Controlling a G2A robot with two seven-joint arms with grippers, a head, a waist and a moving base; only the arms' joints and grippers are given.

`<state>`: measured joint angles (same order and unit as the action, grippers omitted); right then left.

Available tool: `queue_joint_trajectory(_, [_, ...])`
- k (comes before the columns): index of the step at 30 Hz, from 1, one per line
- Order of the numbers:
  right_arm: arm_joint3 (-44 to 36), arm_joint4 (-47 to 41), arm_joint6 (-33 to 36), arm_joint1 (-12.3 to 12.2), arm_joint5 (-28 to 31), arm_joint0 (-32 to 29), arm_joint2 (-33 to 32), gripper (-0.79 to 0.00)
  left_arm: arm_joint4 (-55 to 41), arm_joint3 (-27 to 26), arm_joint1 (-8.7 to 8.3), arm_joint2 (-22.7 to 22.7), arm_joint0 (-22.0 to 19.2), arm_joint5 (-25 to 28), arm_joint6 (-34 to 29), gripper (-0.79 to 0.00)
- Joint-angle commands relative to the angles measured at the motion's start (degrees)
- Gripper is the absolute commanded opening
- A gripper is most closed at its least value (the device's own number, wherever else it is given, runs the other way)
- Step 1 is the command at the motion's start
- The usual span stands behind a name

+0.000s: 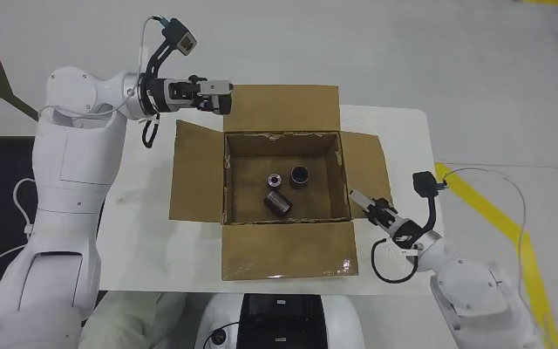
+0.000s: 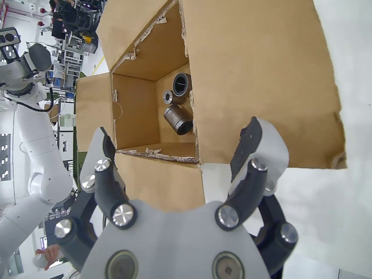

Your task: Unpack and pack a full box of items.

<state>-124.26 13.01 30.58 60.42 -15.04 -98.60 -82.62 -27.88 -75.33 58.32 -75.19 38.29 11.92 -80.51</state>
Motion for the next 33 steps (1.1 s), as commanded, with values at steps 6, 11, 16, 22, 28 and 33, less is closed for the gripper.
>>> queue_joint_trajectory(6, [3.2, -1.8, -0.2, 0.3, 0.5, 1.7, 1.3, 0.000, -0.4, 1.8, -0.27, -0.1, -1.2, 0.5, -0.2, 0.000])
queue_joint_trajectory(11, [4.3, -3.3, 0.3, 0.4, 0.7, 2.0, 1.9, 0.000, -0.9, 3.3, -0.51, -0.5, -2.4, 1.3, -0.7, 0.000])
queue_joint_trajectory(16, [4.3, -4.2, 1.4, 0.5, 0.4, 2.4, 2.7, 0.000, -1.8, 6.0, -0.52, 0.1, -4.1, 2.5, -2.2, 0.000])
queue_joint_trajectory(22, [3.5, -4.9, 3.0, 0.6, -0.1, 2.9, 3.8, 0.000, -2.9, 11.1, -0.76, -0.1, -6.9, 3.9, -5.2, 0.000])
queue_joint_trajectory(28, [3.6, -5.2, 3.6, 0.7, -0.2, 3.6, 5.1, 0.000, -2.1, 14.4, -1.24, -0.1, -8.5, 4.4, -7.5, 0.000])
queue_joint_trajectory(33, [3.5, -5.1, 3.9, 0.7, -0.7, 4.1, 5.7, 0.000, -1.0, 13.7, -2.33, 0.9, -7.8, 3.1, -7.5, 0.000])
